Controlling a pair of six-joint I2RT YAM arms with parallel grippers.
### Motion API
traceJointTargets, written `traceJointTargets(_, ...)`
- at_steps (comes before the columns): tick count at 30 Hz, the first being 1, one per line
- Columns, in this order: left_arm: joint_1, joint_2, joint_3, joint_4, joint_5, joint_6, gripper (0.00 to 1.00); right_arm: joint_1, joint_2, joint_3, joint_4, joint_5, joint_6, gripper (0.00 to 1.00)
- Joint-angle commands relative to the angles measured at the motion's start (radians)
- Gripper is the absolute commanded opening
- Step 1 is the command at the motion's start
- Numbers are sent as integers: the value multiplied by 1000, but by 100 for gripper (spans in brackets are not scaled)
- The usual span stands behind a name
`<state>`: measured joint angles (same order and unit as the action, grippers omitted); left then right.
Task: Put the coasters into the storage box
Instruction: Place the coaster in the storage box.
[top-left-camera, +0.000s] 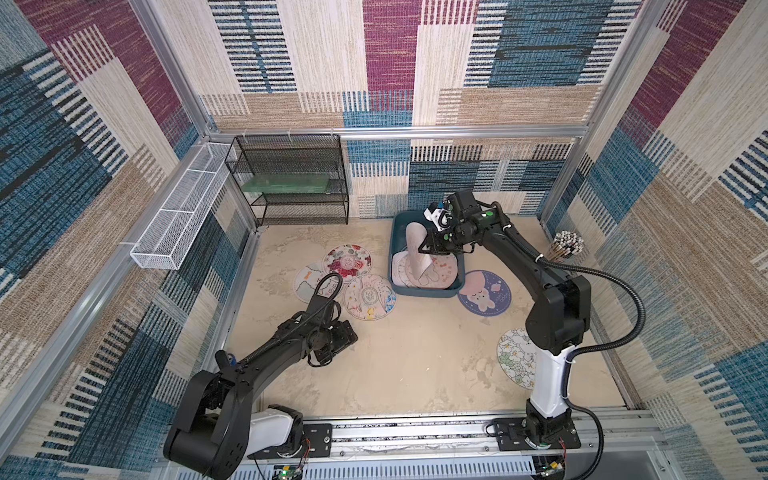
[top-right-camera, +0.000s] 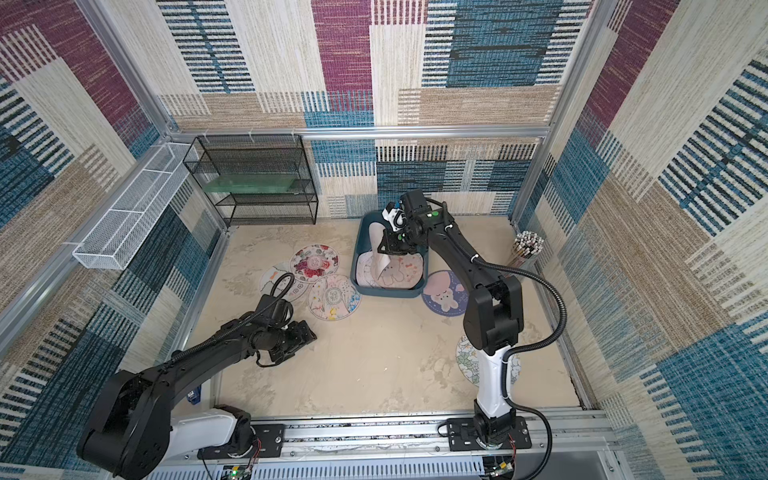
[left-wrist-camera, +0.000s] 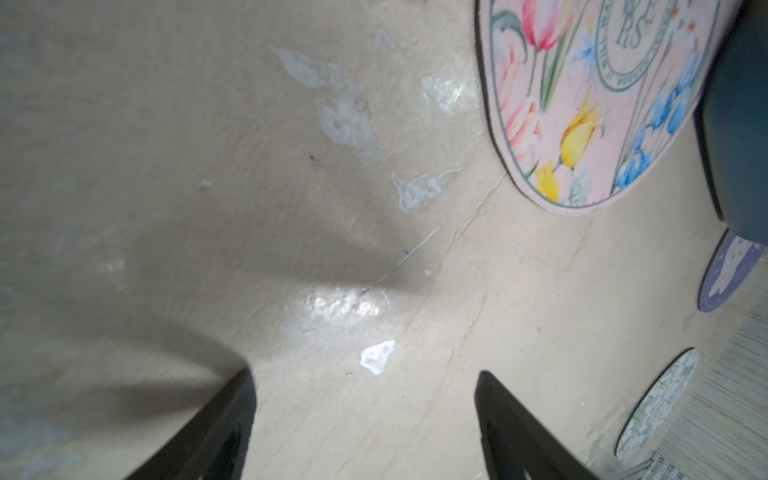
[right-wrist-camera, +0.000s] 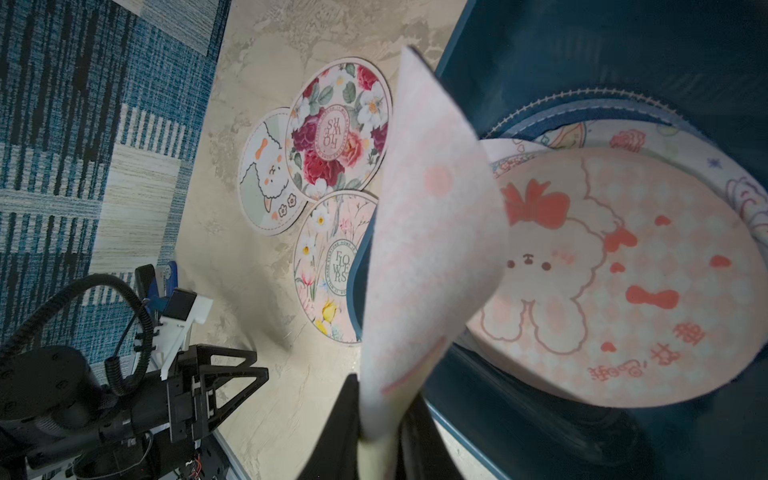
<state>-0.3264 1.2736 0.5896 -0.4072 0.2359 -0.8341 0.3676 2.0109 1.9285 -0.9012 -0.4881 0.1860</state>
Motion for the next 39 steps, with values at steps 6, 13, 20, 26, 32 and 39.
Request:
traceJointTargets(6,1,4,8,-17,-2,11,83,-32,49,-87,93,-17,13,20)
traceJointTargets(13,1,32,20,-14,8,21,84,-97,132,-141,119,108,-6,20)
traceJointTargets(20,2,51,42,-16,10,31,85,-98,167,-115,76,189,-13,41)
traceJointTargets(26,2,58,54,-23,8,39,86,-97,109,-120,71,259,-5,61)
traceJointTargets(32,1,64,62,-26,4,44,87,-95,72,-131,51,280,-5,73)
traceJointTargets(39,5,68,100,-68,-41,51,88,-62,-6,-142,50,240,3,77)
